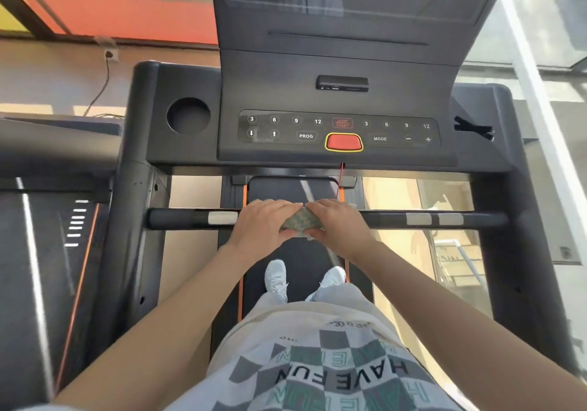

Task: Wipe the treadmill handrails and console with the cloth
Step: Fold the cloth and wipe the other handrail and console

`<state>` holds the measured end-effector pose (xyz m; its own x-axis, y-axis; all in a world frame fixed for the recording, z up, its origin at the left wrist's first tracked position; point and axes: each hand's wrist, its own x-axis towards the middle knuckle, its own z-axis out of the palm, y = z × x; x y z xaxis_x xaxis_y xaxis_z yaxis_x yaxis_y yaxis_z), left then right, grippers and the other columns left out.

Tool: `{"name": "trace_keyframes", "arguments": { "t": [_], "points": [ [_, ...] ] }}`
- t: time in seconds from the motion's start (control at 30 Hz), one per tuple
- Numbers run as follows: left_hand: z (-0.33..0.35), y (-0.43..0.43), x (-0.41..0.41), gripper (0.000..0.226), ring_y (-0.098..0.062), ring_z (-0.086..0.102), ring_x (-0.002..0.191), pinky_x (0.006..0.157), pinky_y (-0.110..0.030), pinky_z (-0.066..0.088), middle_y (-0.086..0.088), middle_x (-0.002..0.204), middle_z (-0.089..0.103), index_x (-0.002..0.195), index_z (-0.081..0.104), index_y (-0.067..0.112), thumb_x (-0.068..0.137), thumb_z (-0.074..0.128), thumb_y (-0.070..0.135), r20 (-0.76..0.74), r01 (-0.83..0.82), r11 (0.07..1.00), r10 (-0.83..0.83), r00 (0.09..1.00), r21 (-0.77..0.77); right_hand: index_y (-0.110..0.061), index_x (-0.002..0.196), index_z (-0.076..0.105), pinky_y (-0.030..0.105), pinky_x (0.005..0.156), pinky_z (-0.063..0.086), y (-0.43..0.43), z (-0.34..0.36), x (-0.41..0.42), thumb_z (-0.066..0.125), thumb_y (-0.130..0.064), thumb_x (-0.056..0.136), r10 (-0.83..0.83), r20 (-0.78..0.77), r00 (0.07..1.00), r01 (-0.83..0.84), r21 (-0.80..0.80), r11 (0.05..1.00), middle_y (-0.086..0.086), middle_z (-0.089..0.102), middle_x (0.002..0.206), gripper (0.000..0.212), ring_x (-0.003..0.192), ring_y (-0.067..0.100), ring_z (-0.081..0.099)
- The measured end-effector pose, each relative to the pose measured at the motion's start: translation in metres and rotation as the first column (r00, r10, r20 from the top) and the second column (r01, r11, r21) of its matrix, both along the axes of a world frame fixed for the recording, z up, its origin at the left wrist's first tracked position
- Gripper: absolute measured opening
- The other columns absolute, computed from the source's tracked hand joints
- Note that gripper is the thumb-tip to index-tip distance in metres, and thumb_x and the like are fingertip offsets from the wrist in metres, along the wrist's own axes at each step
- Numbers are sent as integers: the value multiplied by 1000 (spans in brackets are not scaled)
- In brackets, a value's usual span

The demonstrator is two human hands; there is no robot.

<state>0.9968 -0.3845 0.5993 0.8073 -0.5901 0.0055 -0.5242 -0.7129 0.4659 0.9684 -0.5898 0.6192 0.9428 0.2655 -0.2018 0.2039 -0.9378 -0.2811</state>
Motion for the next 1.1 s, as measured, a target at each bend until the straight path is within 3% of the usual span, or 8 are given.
{"name": "trace_keyframes", "arguments": {
  "t": [0.23,0.5,0.63,0.77,0.83,0.93,1.03,1.1],
  "points": [
    [-11,18,-14,56,-21,70,104,89,-41,56,2,117,74,125,71,19,75,89,36,133,-94,995,95,987,-15,-12,119,69,44,85,55,12,-7,-12,91,-30,69,-1,148,989,-4,30,1000,3,74,108,57,96,28,71],
    [-15,85,-28,50,-24,64,117,105,-38,43,-3,125,70,126,70,15,79,86,21,268,-309,949,315,911,-65,-11,126,65,44,79,59,77,-4,14,83,-27,80,166,106,980,-177,112,978,6,73,111,52,93,32,71],
    [-20,104,-55,44,-31,52,137,113,-45,42,-9,142,60,136,62,5,92,62,7,266,-446,888,460,847,-114,-12,140,55,48,89,55,108,-1,24,74,-25,88,274,31,961,-275,180,944,6,66,128,57,108,34,65],
    [-9,106,-85,47,-37,51,133,107,-48,43,-14,142,59,133,64,4,88,65,13,224,-629,767,640,735,-127,-18,140,56,48,94,48,121,3,32,69,-26,90,361,5,933,-348,277,896,-1,60,139,52,120,34,56],
    [-2,102,-96,39,-30,58,114,97,-42,48,-8,126,68,125,69,8,87,70,11,76,-739,640,765,640,-209,-25,134,61,48,92,48,122,-1,36,62,-29,92,319,21,948,-313,255,915,-7,64,135,43,113,33,56],
    [14,91,-93,24,-15,68,98,90,-40,57,6,107,74,114,75,17,91,74,14,-480,-932,228,808,342,-280,-30,132,61,51,89,49,126,-4,41,57,-28,94,264,-47,963,-246,239,939,-7,68,126,38,102,31,58],
    [33,79,-72,10,-11,68,92,88,-29,60,7,90,73,96,76,21,96,69,14,-910,-958,-234,410,57,-165,-22,133,64,39,95,49,136,0,46,62,-17,94,297,-96,950,-258,296,920,-1,66,132,39,112,30,61],
    [36,74,-59,11,-17,68,98,90,-30,58,-5,98,71,96,73,17,100,63,14,-985,-923,-377,171,6,-71,-19,134,64,33,96,46,144,4,53,62,-11,93,318,-148,937,-254,339,906,0,65,134,42,118,26,61]
  ]
}}
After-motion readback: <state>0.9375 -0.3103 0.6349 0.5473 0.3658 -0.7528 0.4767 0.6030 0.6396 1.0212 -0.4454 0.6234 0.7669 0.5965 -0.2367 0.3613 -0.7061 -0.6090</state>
